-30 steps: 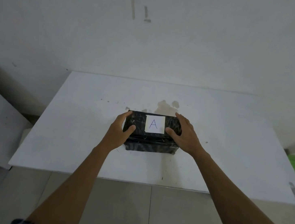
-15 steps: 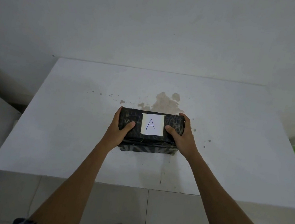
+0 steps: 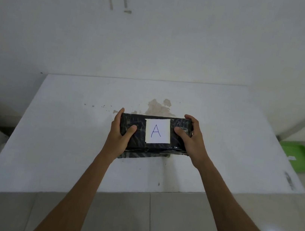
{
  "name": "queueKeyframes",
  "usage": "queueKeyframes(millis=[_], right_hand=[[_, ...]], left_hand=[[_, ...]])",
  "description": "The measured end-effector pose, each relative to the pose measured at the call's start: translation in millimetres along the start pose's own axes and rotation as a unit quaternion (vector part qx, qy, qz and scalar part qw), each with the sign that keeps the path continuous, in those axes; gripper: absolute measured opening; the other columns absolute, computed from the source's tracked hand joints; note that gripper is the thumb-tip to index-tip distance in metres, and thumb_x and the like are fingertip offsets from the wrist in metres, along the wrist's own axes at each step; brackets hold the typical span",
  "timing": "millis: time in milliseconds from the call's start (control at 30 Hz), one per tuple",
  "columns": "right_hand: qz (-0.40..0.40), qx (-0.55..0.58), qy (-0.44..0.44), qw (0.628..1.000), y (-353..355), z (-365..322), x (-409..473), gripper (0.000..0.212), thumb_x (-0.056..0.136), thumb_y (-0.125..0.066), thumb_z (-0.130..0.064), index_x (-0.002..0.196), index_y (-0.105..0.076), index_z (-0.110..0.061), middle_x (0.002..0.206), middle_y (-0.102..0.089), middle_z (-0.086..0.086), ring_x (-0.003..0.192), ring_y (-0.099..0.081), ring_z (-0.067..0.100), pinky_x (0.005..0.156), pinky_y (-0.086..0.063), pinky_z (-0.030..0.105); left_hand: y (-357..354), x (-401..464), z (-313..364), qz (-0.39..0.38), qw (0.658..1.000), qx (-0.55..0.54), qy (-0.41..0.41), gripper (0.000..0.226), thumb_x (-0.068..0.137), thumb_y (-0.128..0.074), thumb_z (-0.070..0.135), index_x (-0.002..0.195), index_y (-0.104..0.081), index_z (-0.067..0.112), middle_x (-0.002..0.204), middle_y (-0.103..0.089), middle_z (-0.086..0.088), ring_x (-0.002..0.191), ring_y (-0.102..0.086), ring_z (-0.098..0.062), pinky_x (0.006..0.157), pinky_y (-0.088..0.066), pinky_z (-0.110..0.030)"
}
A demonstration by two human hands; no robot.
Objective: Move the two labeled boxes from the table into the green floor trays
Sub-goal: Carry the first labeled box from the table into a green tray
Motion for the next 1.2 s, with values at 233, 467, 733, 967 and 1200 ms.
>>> queueKeyframes(millis=[233, 467, 733, 967, 1200], right_hand=[[0.08, -0.018, 0.001, 0.997, 73.3, -17.0, -53.4, 0.047, 0.088, -0.076, -0.026, 0.13, -0.058, -0.034, 0.122, -0.062, 0.002, 0.106, -0.067, 0.02, 0.074, -0.061, 0.028], [0.096, -0.005, 0.012, 0.995, 178.4, -25.8, -86.8, 0.043, 0.086, -0.077, -0.027, 0.125, -0.062, -0.037, 0.12, -0.065, 0.002, 0.103, -0.069, 0.018, 0.077, -0.062, 0.03], [0.098, 0.0, 0.023, 0.995, 335.3, -31.6, -98.8, 0.045, 0.083, -0.078, -0.029, 0.124, -0.063, -0.036, 0.12, -0.065, 0.006, 0.095, -0.07, 0.01, 0.073, -0.059, 0.025], [0.116, -0.001, 0.02, 0.993, 464.7, -32.5, -80.4, 0.045, 0.083, -0.079, -0.024, 0.125, -0.064, -0.033, 0.121, -0.067, 0.008, 0.094, -0.069, 0.008, 0.081, -0.06, 0.03], [0.124, -0.008, 0.027, 0.992, 572.3, -35.3, -9.6, 0.044, 0.086, -0.078, -0.021, 0.127, -0.063, -0.028, 0.122, -0.065, 0.01, 0.093, -0.068, 0.009, 0.072, -0.057, 0.02]], left_hand=[[-57.9, -47.2, 15.4, -0.015, 1.0, 0.0, 0.014, 0.066, 0.092, -0.062, 0.041, 0.149, -0.03, 0.036, 0.139, -0.051, 0.002, 0.122, -0.057, -0.017, 0.092, -0.056, -0.032], [-156.3, -79.8, 49.2, -0.048, 0.999, -0.023, -0.005, 0.058, 0.093, -0.063, 0.036, 0.145, -0.036, 0.034, 0.133, -0.055, 0.003, 0.113, -0.062, -0.011, 0.08, -0.056, -0.019], [-307.8, -107.2, 83.2, -0.05, 0.998, -0.023, -0.022, 0.054, 0.094, -0.062, 0.034, 0.142, -0.036, 0.035, 0.132, -0.054, -0.001, 0.102, -0.064, -0.006, 0.066, -0.055, -0.011], [-436.8, -99.2, 98.3, -0.066, 0.997, -0.023, -0.018, 0.055, 0.095, -0.061, 0.034, 0.144, -0.034, 0.034, 0.135, -0.052, -0.006, 0.111, -0.063, -0.014, 0.081, -0.058, -0.026], [-553.1, -40.7, 114.3, -0.064, 0.997, -0.022, -0.022, 0.057, 0.094, -0.061, 0.034, 0.145, -0.034, 0.033, 0.136, -0.053, -0.006, 0.114, -0.062, -0.017, 0.079, -0.056, -0.023]])
Point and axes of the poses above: each hand's wrist, its own x-axis towards the middle knuckle, its own y-axis out of the back of the hand, z = x × y, the point moved 9 cm from there along x, towards the middle knuckle
